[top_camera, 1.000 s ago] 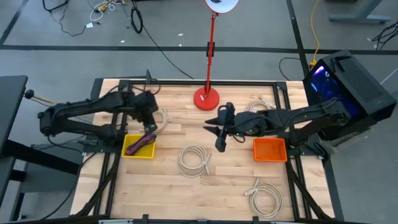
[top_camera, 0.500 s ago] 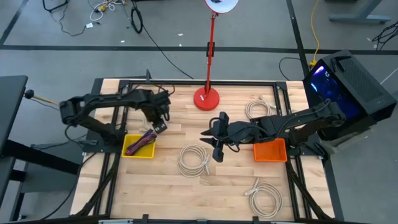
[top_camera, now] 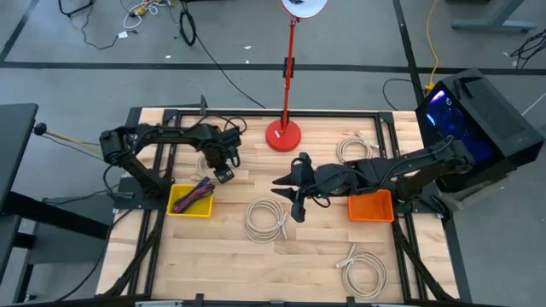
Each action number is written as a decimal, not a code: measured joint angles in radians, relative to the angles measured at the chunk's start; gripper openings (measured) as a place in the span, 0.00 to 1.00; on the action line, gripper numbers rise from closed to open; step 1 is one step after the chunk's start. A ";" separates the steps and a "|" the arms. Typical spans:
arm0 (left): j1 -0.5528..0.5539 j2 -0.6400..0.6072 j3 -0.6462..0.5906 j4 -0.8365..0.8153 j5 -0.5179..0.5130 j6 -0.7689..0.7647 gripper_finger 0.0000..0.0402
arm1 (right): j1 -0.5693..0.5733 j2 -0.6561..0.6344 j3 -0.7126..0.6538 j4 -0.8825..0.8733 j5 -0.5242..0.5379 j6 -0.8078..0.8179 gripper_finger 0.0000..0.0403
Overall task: Pick & Place USB Port
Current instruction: Put the brown HDMI cable into the orange bin
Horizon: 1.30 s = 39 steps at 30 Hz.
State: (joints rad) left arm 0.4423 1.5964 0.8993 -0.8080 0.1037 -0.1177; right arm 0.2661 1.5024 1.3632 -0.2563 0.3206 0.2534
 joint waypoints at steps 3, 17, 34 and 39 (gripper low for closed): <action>0.000 0.010 0.000 -0.001 -0.029 0.001 0.35 | 0.000 0.000 0.000 0.010 0.000 -0.008 0.26; 0.005 0.043 -0.006 0.023 -0.018 -0.008 0.35 | -0.001 0.000 0.000 0.013 0.001 -0.008 0.26; 0.000 0.101 -0.006 0.058 0.017 -0.033 0.10 | -0.001 -0.001 0.000 0.010 0.000 -0.022 0.26; -0.025 0.033 -0.006 0.056 0.053 -0.058 0.10 | -0.009 -0.001 0.000 0.005 0.025 -0.034 0.26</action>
State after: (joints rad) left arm 0.4175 1.6299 0.8934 -0.7523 0.1562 -0.1755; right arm 0.2574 1.5017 1.3628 -0.2510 0.3461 0.2194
